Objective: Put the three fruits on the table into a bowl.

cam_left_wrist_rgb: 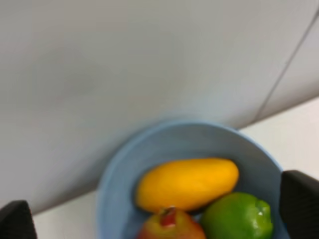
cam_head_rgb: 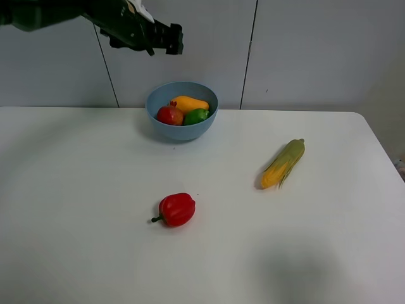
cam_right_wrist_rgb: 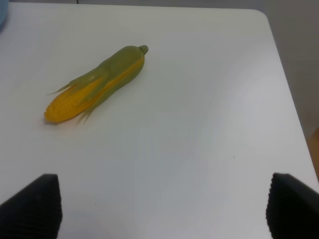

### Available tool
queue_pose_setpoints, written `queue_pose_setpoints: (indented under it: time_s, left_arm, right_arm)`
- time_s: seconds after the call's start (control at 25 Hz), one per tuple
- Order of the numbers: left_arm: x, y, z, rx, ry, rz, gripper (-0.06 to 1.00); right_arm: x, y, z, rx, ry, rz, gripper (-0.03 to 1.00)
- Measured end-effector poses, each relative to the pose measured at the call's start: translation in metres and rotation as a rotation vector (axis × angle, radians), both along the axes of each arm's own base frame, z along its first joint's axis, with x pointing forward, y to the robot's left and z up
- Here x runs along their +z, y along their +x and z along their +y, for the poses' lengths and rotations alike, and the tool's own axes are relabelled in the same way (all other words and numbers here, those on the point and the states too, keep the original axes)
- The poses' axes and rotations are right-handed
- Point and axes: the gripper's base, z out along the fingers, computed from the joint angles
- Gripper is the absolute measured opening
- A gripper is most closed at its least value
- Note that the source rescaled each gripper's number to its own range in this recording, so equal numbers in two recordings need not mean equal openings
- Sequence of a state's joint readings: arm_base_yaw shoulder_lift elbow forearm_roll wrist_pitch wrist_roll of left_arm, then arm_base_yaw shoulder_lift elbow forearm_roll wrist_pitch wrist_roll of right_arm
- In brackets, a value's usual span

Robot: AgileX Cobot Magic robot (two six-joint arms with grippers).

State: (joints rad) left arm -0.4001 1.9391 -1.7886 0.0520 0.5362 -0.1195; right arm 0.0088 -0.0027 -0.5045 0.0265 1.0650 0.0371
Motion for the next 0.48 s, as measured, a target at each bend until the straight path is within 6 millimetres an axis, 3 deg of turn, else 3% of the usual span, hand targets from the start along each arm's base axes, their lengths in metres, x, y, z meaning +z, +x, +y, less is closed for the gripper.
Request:
queue_pose_setpoints:
  time_s: [0.2,0.32,0.44,0.48]
  left_arm:
    - [0.077,-0.041,0.044,0.055,0.034,-0.089,0.98]
    - [0.126,-0.081,0.072,0.092,0.037,-0.165,0.98]
    - [0.161,-0.130,0.097,0.125,0.026,-0.241,0.98]
    - [0.164,-0.145,0.104,0.133,0.030,-0.250,0.98]
  right_arm:
    - [0.000,0.000,0.000,0.000,0.000,0.000,0.42]
    - [0.000,0.000,0.000,0.000,0.000,0.000,0.42]
    - [0.000,0.000,0.000,0.000,0.000,0.000,0.42]
    - [0.000,0.000,0.000,0.000,0.000,0.000,0.42]
